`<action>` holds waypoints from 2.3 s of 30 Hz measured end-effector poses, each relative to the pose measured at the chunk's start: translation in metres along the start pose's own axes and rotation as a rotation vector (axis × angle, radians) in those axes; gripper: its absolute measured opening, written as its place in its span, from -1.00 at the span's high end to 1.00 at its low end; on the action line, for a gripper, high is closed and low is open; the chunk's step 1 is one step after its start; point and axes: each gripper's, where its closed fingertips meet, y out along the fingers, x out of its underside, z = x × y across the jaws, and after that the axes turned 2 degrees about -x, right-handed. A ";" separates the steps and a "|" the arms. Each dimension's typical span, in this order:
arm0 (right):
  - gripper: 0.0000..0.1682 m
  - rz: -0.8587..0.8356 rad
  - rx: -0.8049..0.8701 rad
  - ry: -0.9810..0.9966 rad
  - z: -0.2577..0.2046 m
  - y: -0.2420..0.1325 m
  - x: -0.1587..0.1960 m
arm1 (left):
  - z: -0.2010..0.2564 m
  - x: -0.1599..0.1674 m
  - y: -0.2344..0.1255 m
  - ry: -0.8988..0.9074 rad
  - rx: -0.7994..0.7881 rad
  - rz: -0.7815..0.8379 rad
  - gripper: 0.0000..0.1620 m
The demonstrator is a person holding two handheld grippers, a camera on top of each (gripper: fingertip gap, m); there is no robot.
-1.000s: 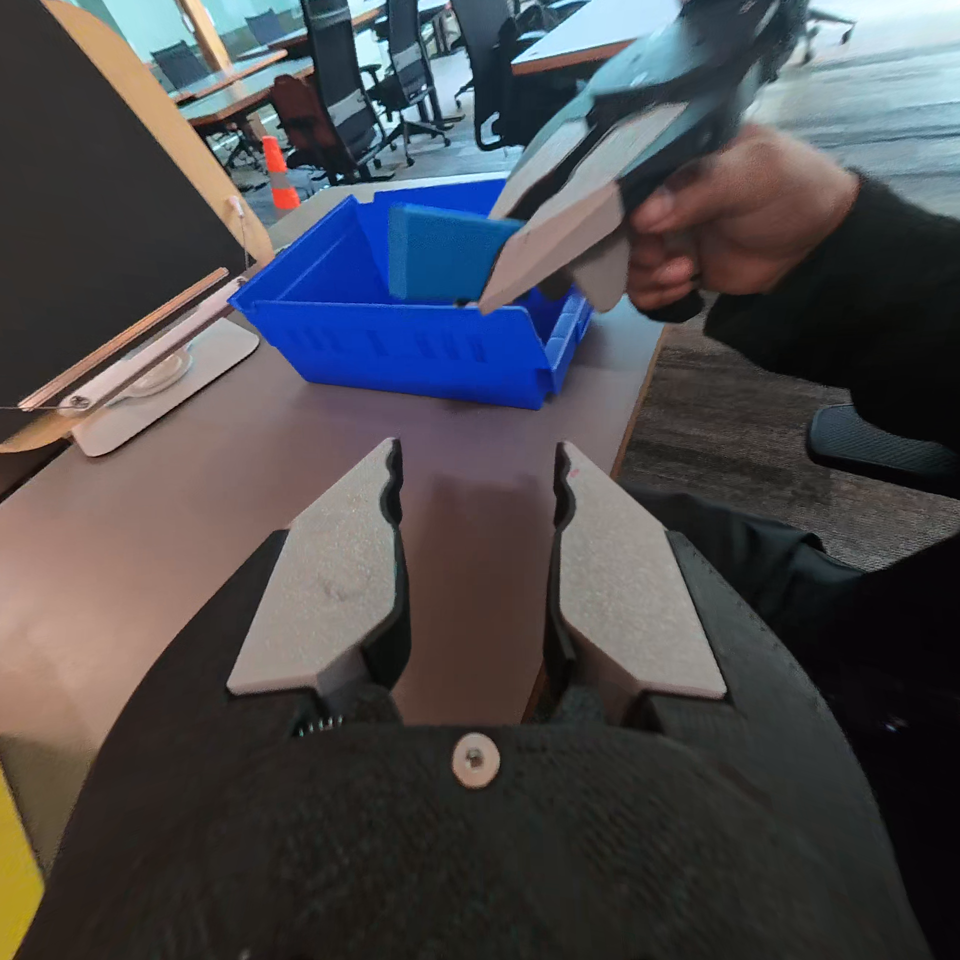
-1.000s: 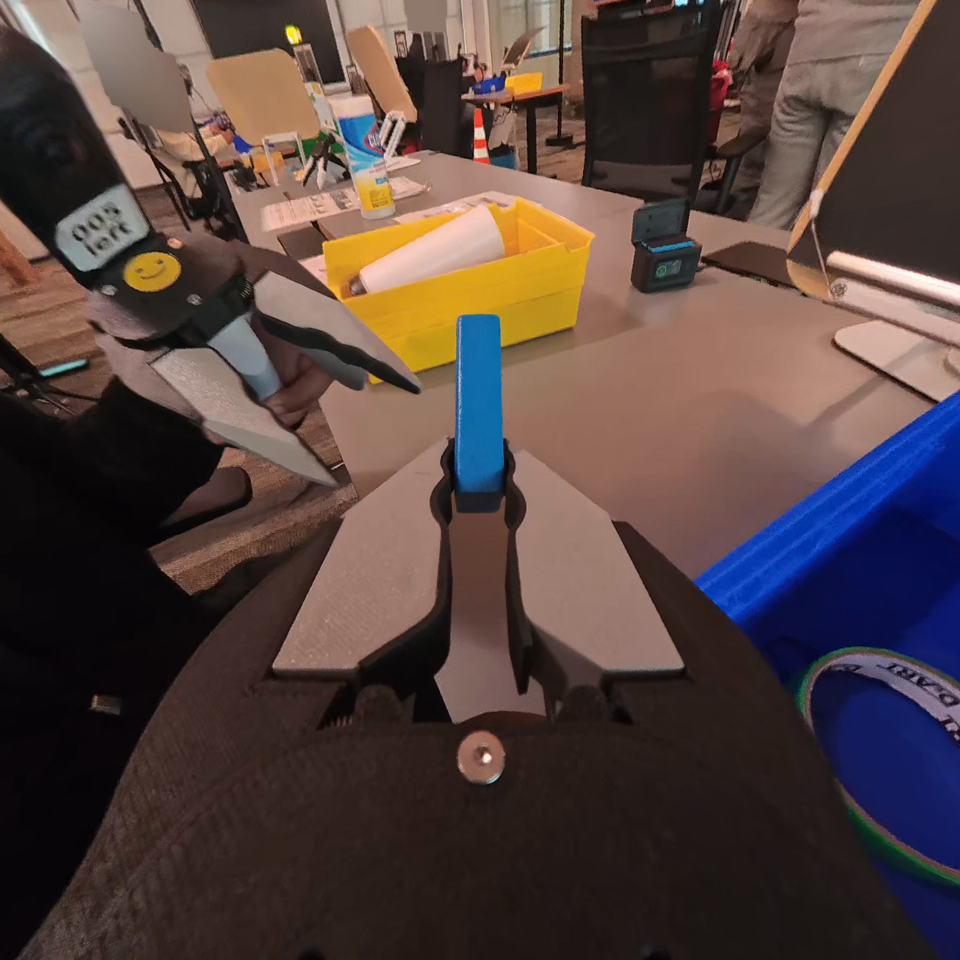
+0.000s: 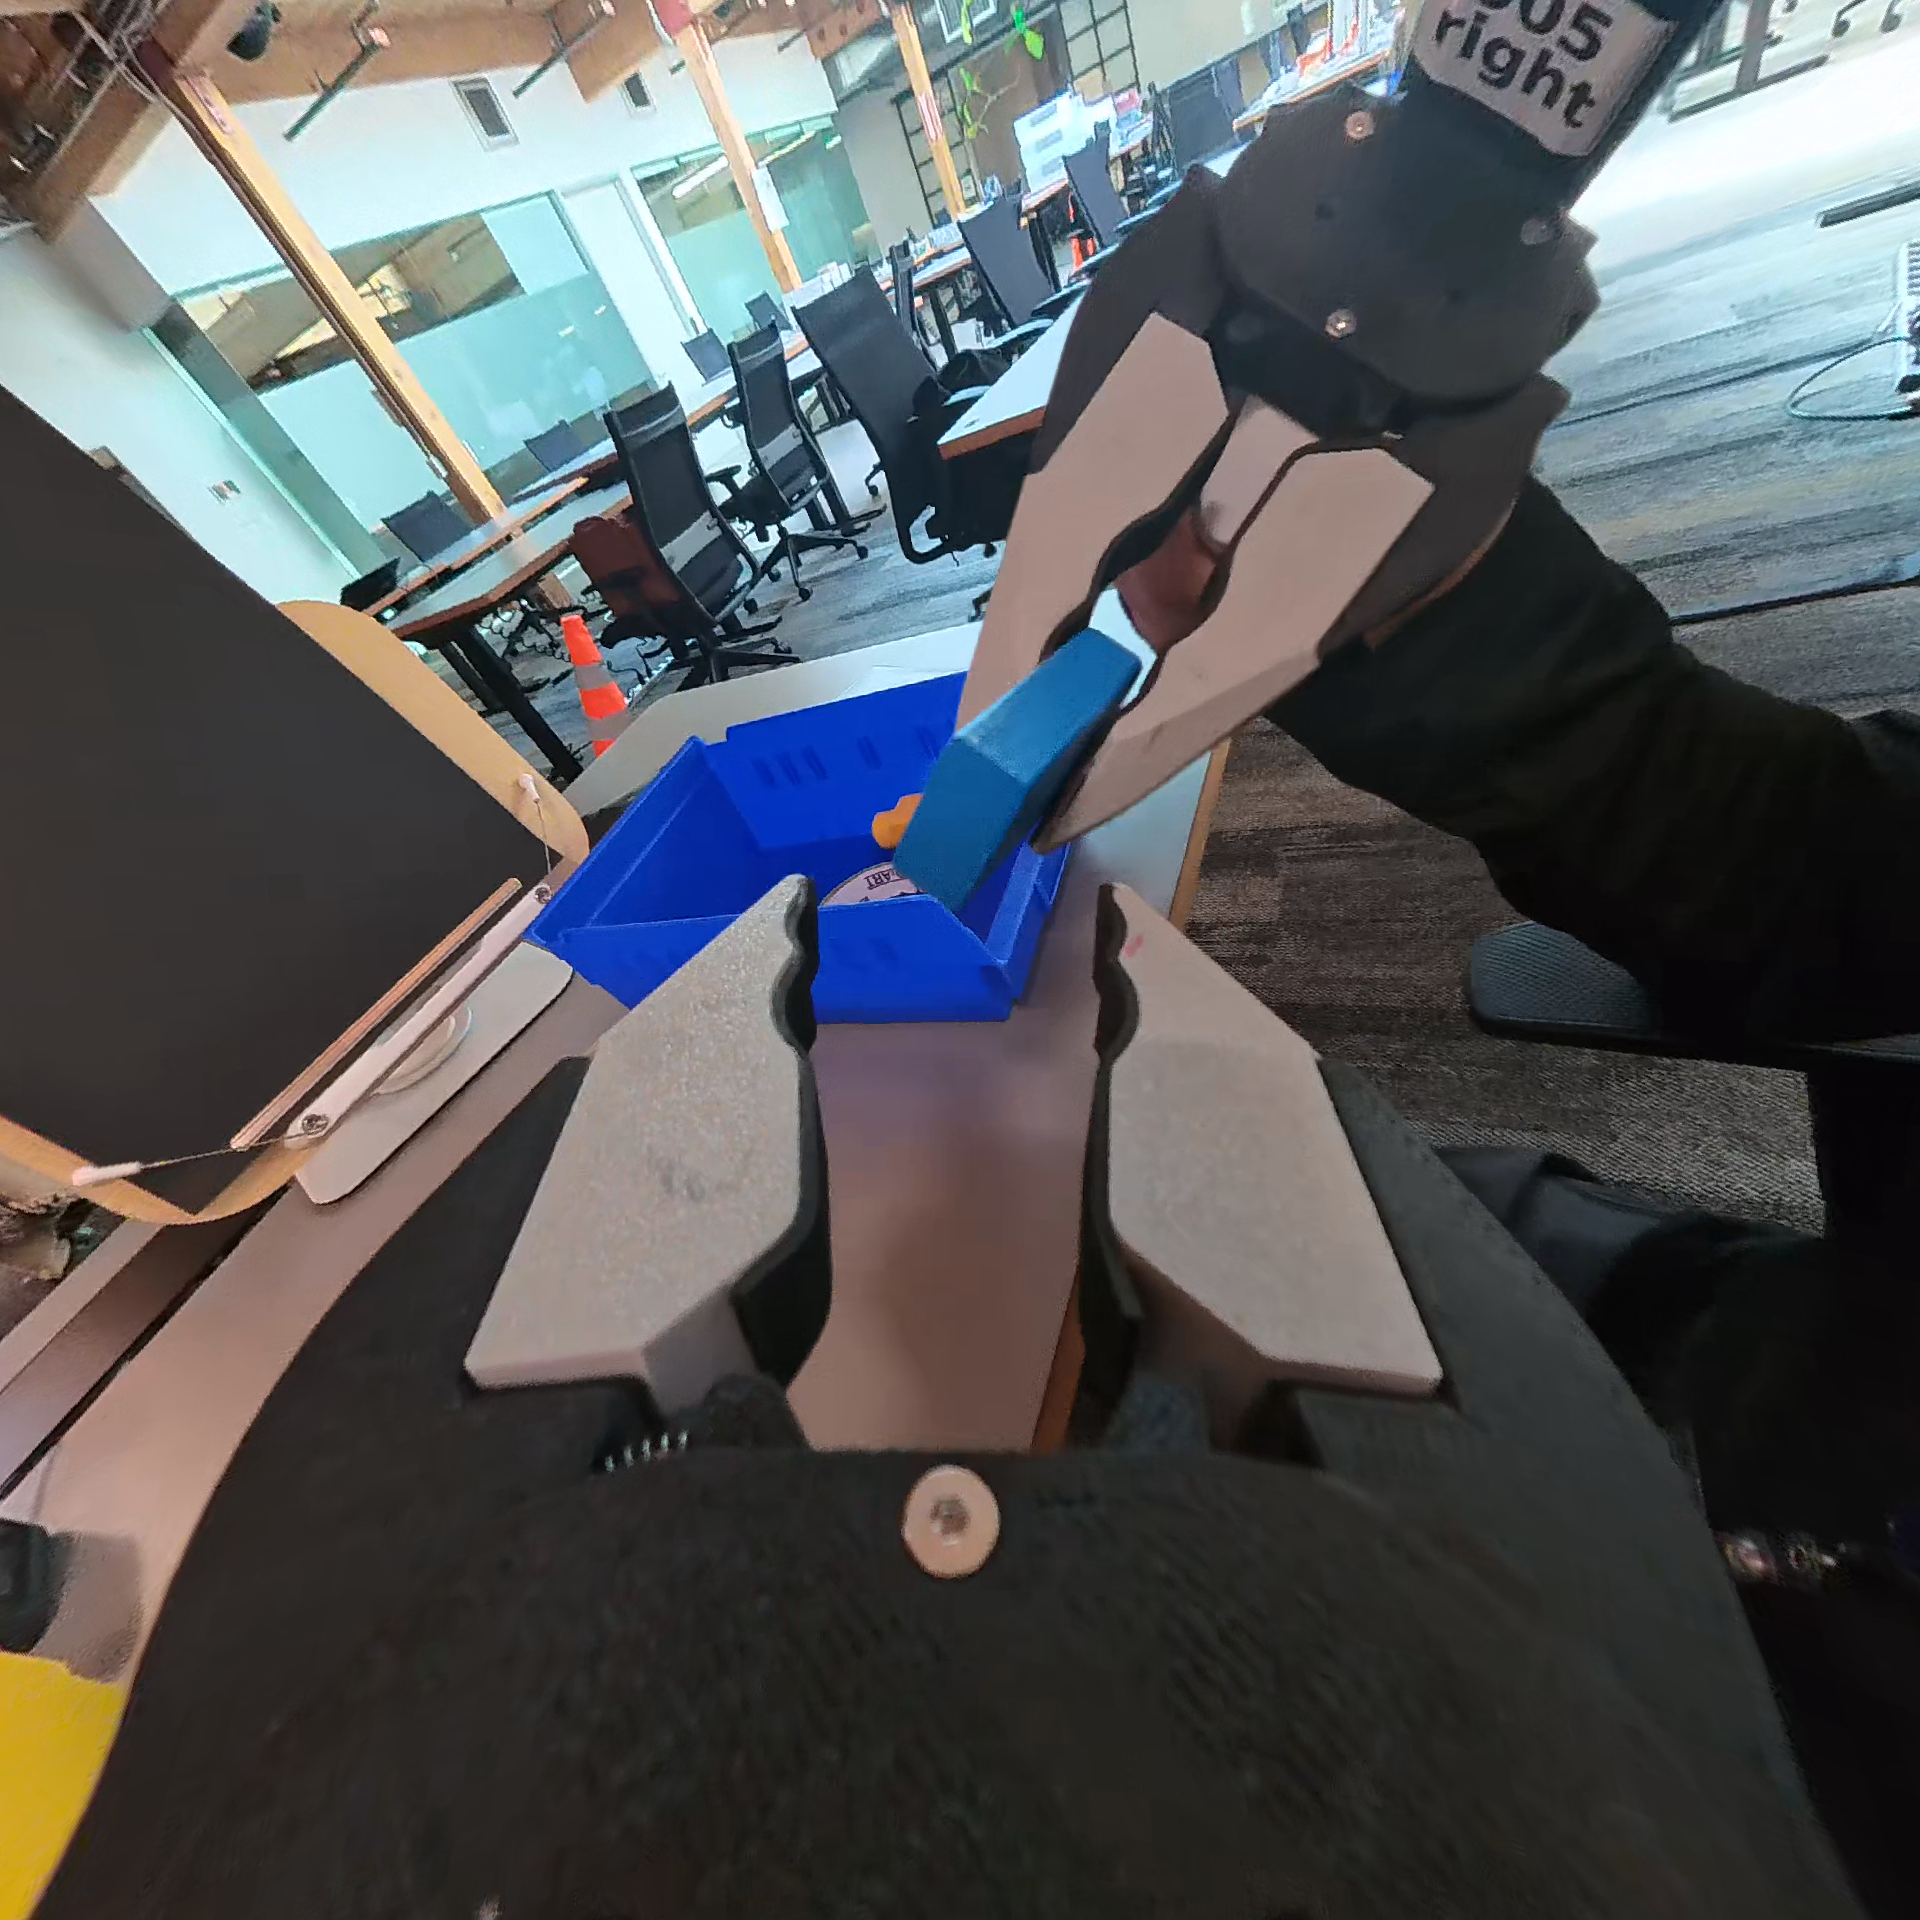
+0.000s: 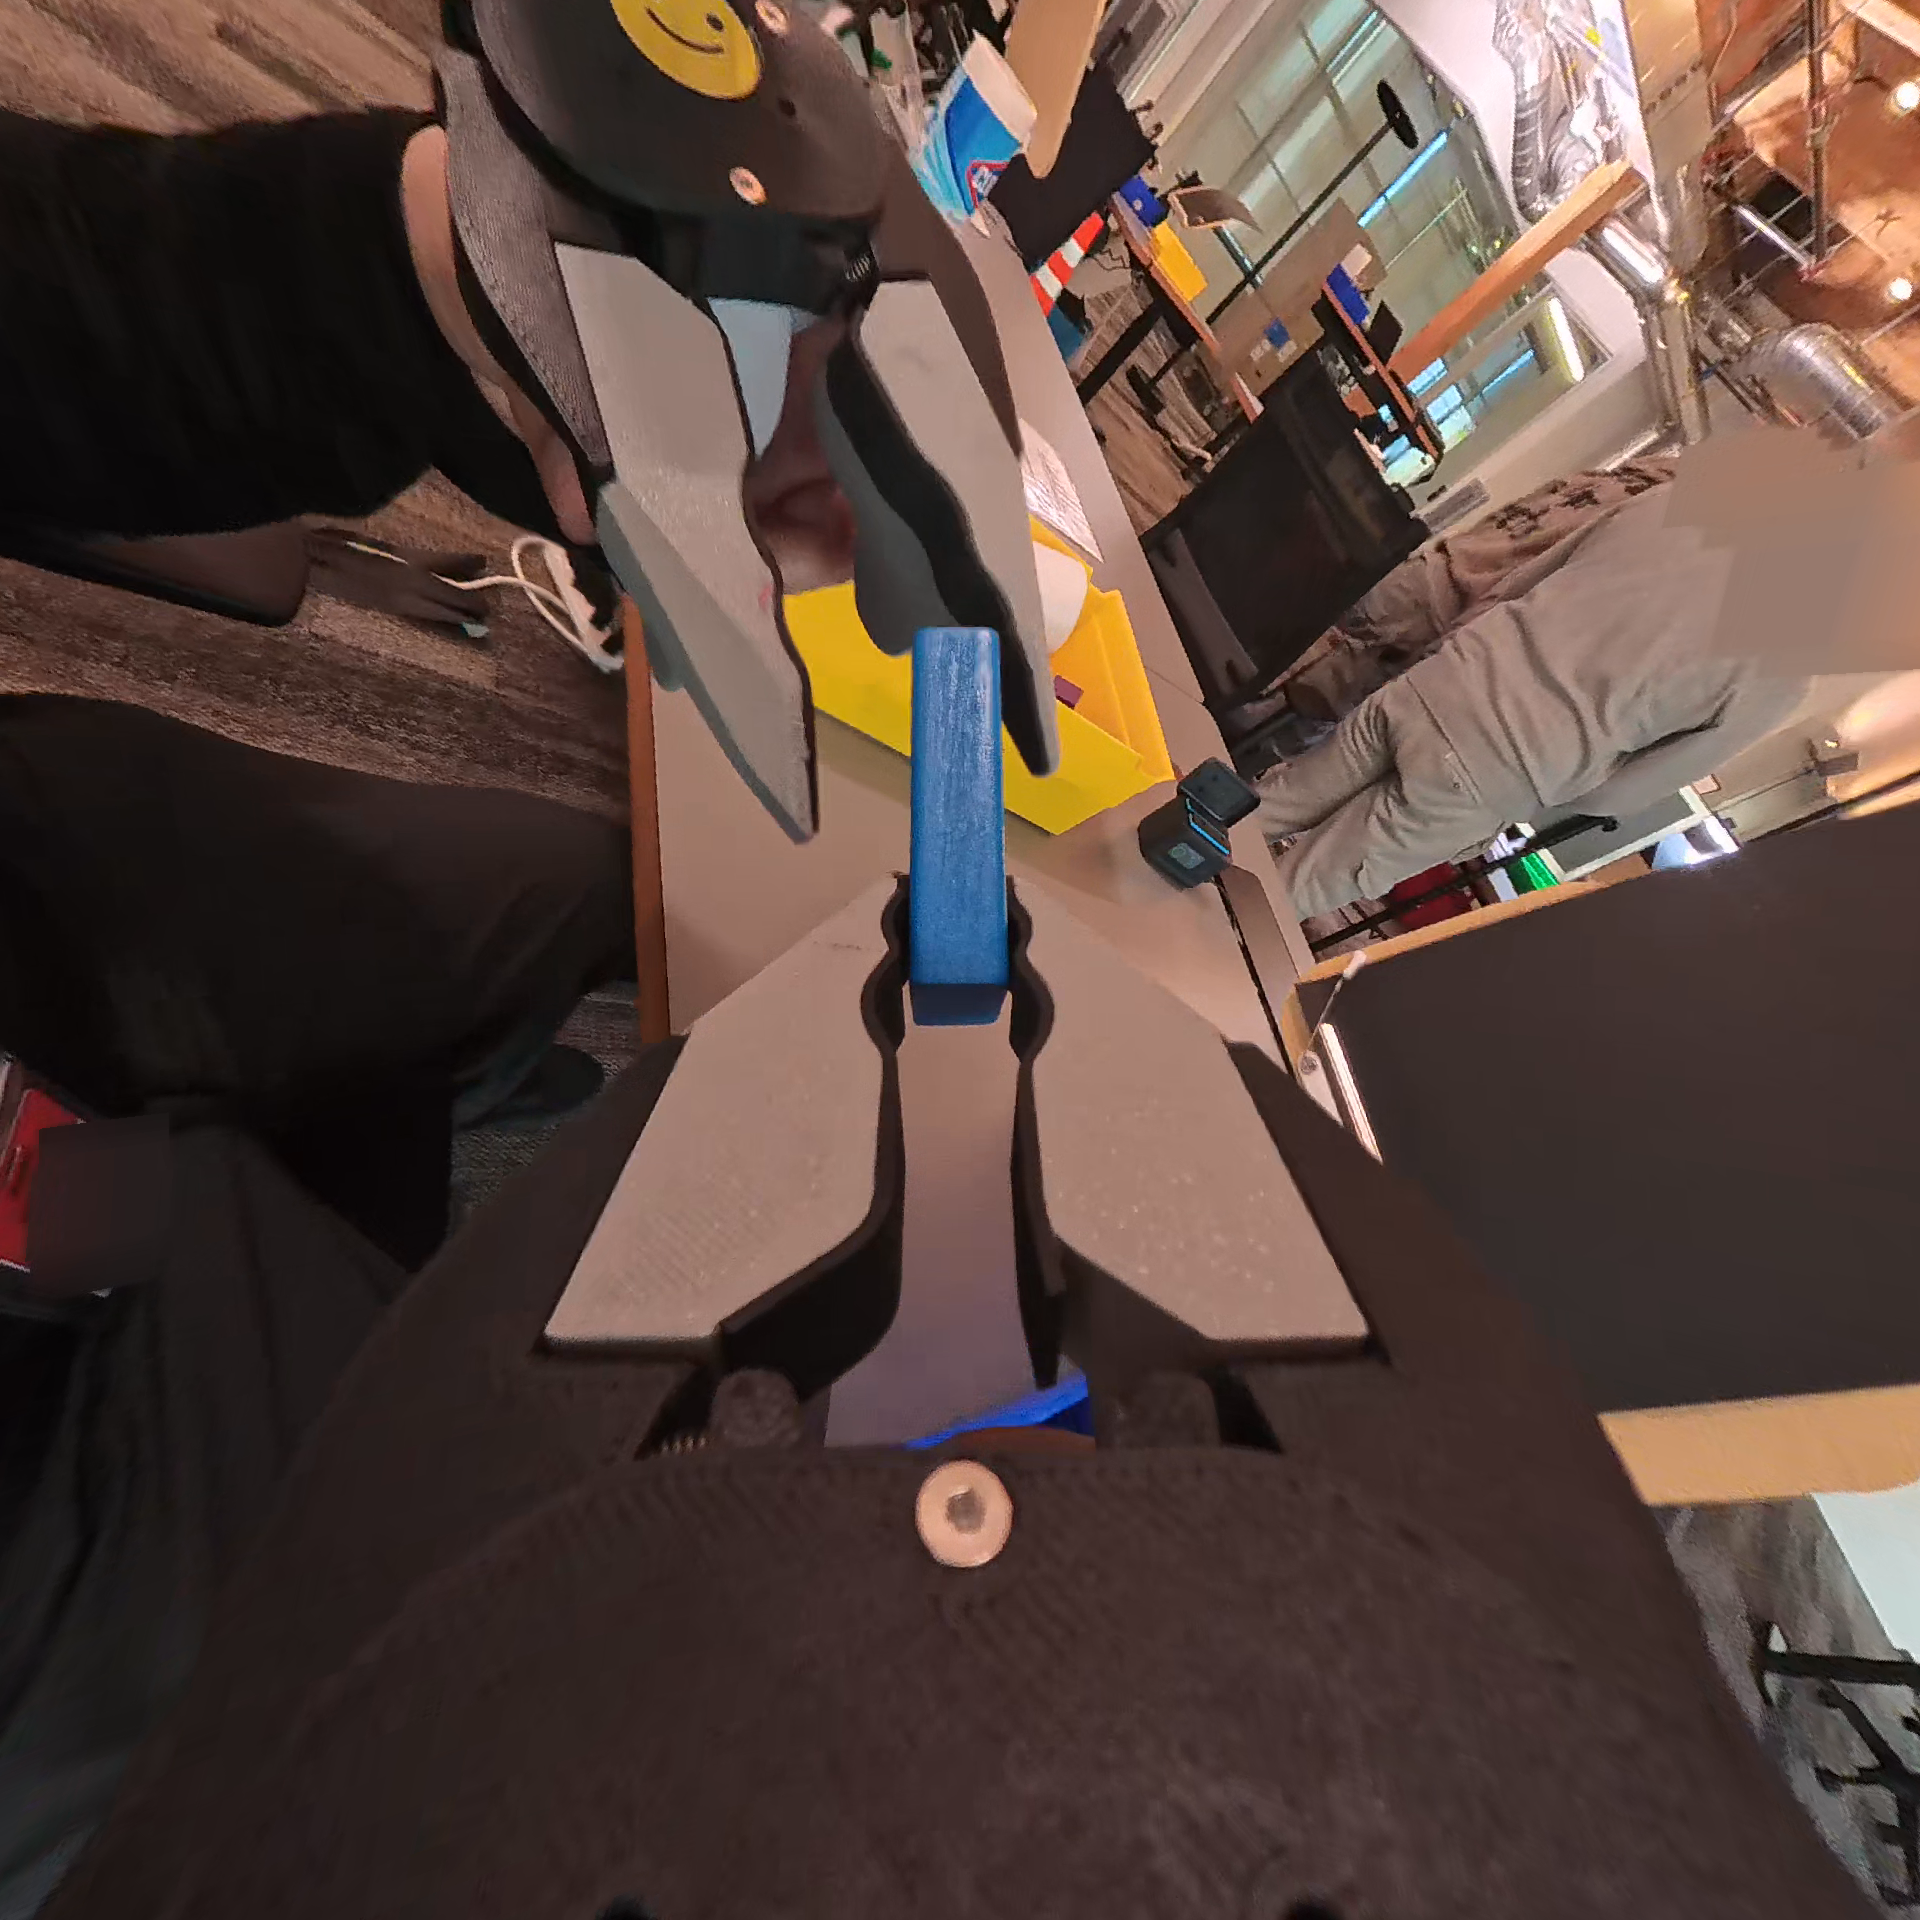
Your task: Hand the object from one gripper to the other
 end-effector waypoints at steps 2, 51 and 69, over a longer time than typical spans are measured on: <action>0.84 0.001 -0.013 -0.003 0.002 0.008 0.002 | -0.008 0.002 0.004 -0.009 0.001 0.005 0.36; 0.84 -0.065 0.032 -0.183 0.012 0.051 0.002 | -0.032 0.000 -0.029 0.188 -0.029 0.080 0.48; 0.70 0.074 0.096 -0.044 0.042 0.039 -0.007 | -0.047 -0.021 -0.030 0.261 -0.097 0.241 0.82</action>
